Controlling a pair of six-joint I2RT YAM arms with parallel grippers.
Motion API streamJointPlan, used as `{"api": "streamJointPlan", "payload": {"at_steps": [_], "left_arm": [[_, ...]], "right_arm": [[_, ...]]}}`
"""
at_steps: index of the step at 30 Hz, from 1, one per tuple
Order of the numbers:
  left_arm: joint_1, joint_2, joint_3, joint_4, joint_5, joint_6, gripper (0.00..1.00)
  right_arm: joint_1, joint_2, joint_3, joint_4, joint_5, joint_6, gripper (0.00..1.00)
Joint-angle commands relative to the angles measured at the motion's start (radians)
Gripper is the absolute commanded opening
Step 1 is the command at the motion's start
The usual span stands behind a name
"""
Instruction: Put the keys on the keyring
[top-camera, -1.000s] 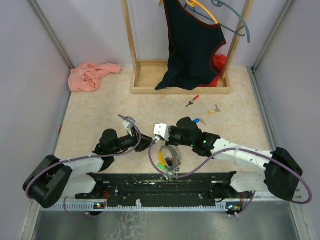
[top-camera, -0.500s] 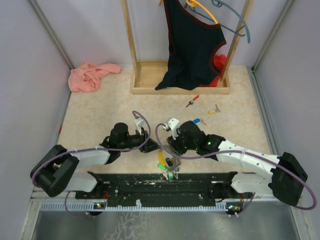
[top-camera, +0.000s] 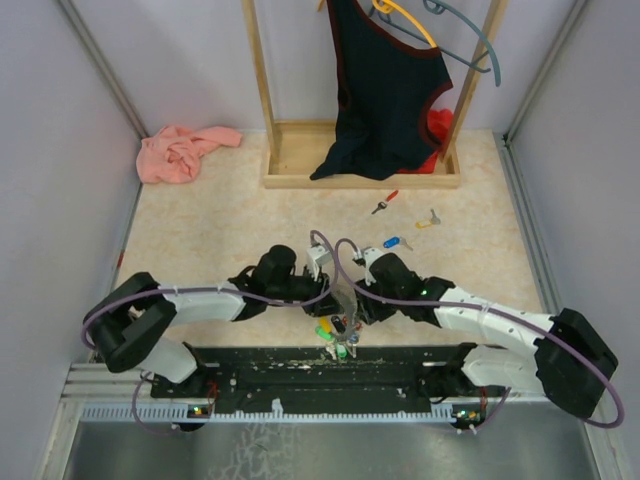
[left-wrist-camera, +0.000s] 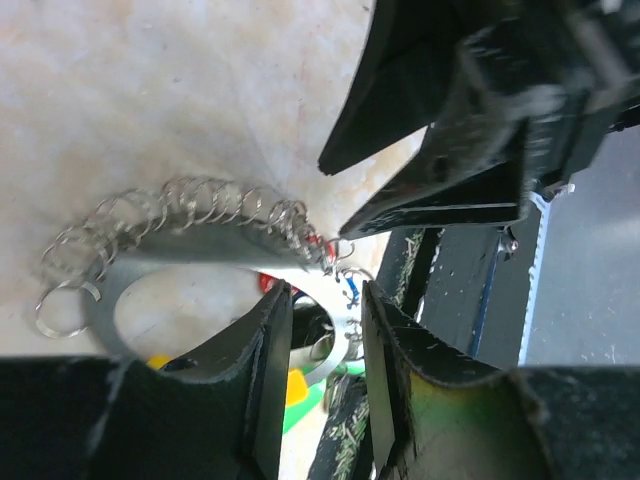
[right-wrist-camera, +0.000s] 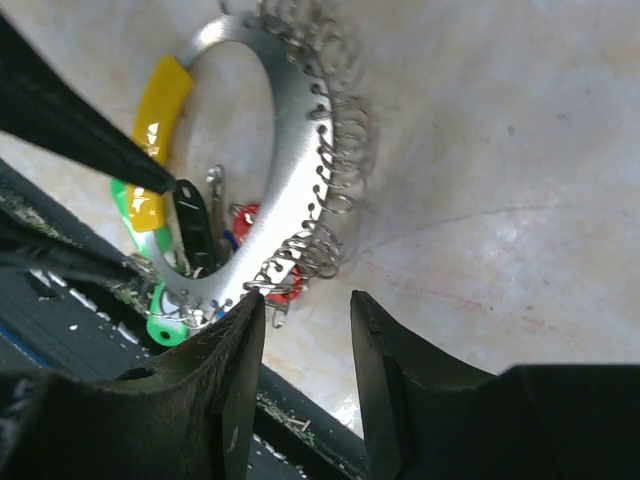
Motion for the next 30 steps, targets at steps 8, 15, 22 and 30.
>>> {"api": "streamJointPlan", "payload": {"at_steps": [8,15,22,30], "left_arm": [[-0.132,0.14,0.188,-0.179,-0.054,0.053,0.32],[-0.17,0.197,0.25,-0.235,-0.049,0.052,0.29],[-0.174,0.242,0.276,-0.273,-0.078,0.045,0.29],[-0.174,0.223,0.295,-0.325,-0.138,0.046,0.32]], "right_arm": [[-0.06,-0.131,-0.1,0.114,0.123,0.171,0.4],[-0.062,-0.214,-0.139,0.115,0.252,0.219,0.4],[-0.063,-0.241,-0.151,0.127,0.269,0.212,0.4],[-0.064,-0.237,-0.156,0.157,0.243,0.191,0.4]]}}
